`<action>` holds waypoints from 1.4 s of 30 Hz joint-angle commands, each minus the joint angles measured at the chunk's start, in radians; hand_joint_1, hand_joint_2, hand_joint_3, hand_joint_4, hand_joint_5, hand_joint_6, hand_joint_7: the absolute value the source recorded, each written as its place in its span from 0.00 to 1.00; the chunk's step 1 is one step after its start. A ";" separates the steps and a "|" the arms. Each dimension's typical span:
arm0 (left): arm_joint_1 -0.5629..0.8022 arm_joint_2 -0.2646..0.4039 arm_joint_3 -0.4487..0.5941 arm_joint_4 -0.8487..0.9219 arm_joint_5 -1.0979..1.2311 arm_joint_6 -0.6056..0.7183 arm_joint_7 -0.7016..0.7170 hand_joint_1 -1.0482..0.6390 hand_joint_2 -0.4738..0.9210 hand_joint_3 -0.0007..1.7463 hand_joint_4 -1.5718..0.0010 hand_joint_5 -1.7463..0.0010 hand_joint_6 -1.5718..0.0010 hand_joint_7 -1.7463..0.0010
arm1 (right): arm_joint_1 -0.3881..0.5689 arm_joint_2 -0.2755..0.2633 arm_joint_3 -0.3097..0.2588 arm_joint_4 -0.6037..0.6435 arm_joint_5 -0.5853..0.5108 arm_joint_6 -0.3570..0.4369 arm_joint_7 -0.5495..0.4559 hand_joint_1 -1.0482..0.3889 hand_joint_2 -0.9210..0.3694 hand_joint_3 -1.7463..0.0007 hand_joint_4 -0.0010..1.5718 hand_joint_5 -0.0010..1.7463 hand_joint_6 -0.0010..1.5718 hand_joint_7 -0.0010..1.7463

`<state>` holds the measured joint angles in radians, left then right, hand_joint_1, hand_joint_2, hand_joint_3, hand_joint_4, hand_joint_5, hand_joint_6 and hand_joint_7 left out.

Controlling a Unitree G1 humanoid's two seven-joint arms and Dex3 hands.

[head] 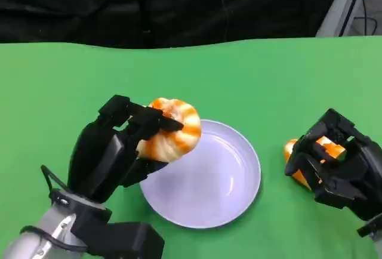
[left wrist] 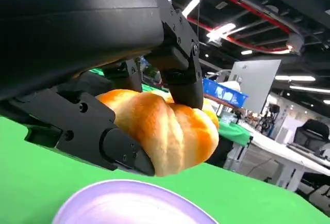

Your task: Grasp the bread from the table and place it into the plate.

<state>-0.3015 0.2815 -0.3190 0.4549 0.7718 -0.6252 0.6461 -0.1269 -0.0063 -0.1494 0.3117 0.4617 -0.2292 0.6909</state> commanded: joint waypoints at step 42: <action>-0.115 -0.081 -0.076 0.281 -0.133 -0.041 -0.302 0.43 1.00 0.05 0.53 0.98 0.51 1.00 | 0.019 -0.005 0.009 -0.066 0.003 0.014 -0.038 0.78 0.23 0.34 0.32 1.00 0.24 0.92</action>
<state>-0.4056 0.1802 -0.3968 0.7485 0.6287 -0.6715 0.3279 -0.1143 -0.0029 -0.1371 0.2560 0.4586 -0.2211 0.6561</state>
